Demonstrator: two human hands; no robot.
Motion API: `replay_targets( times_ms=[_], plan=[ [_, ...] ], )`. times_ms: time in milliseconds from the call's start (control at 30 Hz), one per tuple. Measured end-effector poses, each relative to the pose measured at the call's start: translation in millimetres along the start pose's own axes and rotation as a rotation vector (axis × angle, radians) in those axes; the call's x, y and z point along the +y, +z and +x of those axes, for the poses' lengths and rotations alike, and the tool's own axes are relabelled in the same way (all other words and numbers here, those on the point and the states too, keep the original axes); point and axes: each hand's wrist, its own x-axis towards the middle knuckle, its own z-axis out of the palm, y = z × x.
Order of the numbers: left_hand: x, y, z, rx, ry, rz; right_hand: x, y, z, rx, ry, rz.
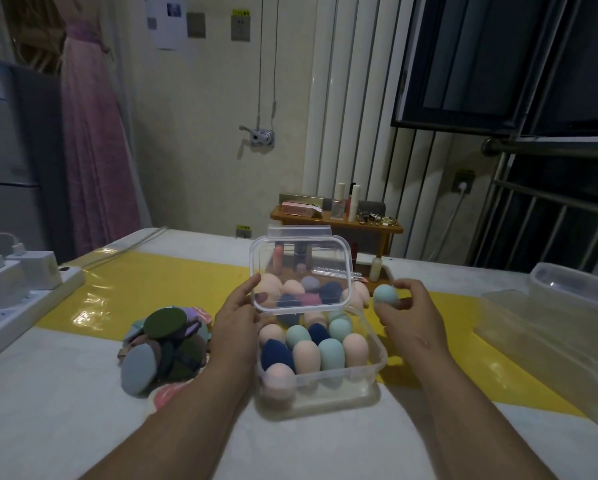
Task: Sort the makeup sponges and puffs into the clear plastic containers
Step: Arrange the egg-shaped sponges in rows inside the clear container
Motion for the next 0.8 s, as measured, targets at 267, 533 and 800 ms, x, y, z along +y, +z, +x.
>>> replay_targets(
  times_ms=[267, 533, 800],
  plan=[
    [-1, -1, 2, -0.008, 0.004, -0.012, -49, -11, -27, -0.380, -0.152, 0.059],
    [-1, 1, -1, -0.013, 0.024, -0.017, -58, 9, -52, -0.757, -0.326, -0.230],
    [0, 1, -3, -0.006, 0.055, 0.031, -58, 18, -55, -0.838, -0.269, -0.472]
  ],
)
